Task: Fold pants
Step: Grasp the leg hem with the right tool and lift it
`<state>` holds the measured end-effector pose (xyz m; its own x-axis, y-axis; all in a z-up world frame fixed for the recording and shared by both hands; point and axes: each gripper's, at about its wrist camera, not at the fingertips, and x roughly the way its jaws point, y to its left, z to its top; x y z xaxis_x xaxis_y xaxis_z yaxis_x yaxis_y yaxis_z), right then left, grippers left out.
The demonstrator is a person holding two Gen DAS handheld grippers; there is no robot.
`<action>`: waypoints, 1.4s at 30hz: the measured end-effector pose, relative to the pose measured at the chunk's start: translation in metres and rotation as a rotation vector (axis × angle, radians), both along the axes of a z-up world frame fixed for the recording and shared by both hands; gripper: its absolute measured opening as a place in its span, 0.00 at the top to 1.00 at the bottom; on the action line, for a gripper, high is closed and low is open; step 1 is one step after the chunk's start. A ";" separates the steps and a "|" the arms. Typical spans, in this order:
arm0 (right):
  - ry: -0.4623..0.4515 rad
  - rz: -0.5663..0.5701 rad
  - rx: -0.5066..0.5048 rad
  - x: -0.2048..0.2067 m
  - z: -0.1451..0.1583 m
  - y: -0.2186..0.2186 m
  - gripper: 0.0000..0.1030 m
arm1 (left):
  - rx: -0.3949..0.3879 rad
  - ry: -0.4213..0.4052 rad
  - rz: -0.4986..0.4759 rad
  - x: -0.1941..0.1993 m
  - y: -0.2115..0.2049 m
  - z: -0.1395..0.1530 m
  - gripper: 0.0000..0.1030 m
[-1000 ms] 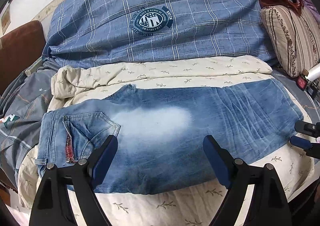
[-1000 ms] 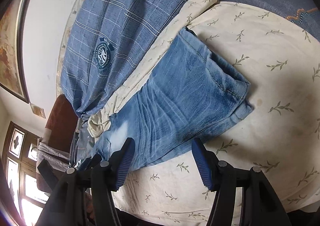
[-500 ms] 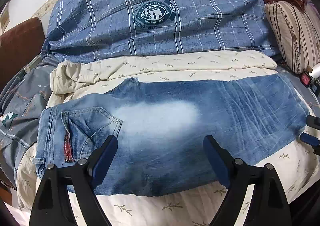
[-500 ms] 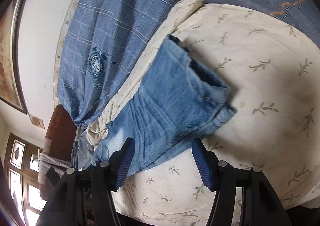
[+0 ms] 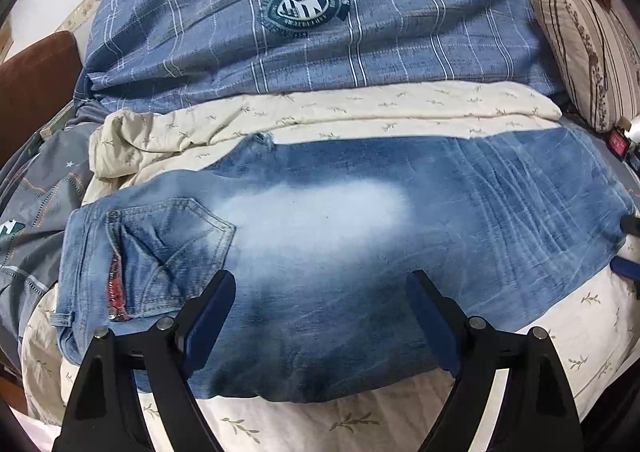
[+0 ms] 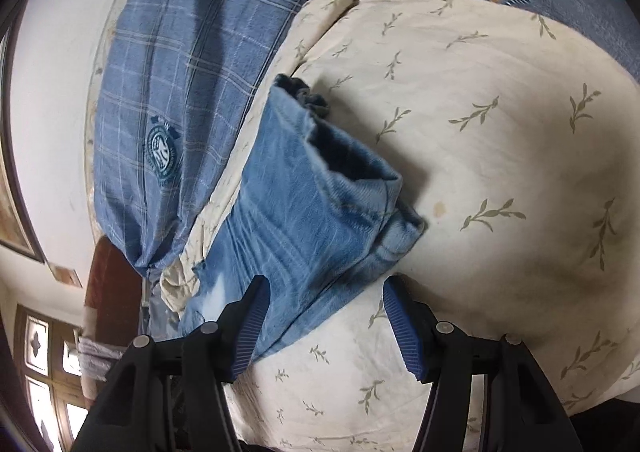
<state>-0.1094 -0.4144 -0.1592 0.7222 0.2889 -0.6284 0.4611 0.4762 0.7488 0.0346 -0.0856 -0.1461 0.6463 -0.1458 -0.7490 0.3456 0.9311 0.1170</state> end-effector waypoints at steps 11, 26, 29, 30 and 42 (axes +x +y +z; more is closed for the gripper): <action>-0.034 -0.122 0.031 0.006 -0.006 -0.005 0.41 | -0.022 0.067 -0.006 0.001 0.001 -0.020 0.15; -0.011 -0.108 -0.368 0.022 0.033 0.028 0.85 | -0.018 0.116 -0.005 0.008 0.010 -0.025 0.15; -0.067 -0.063 -0.487 0.027 0.054 0.051 0.85 | -0.037 0.117 -0.007 0.006 0.015 -0.018 0.15; -0.084 -0.043 -0.515 0.029 0.059 0.059 0.85 | -0.046 0.113 -0.006 0.006 0.018 -0.015 0.15; -0.185 0.228 -0.712 0.071 0.085 0.172 0.85 | -0.122 0.013 0.091 0.001 0.079 0.025 0.15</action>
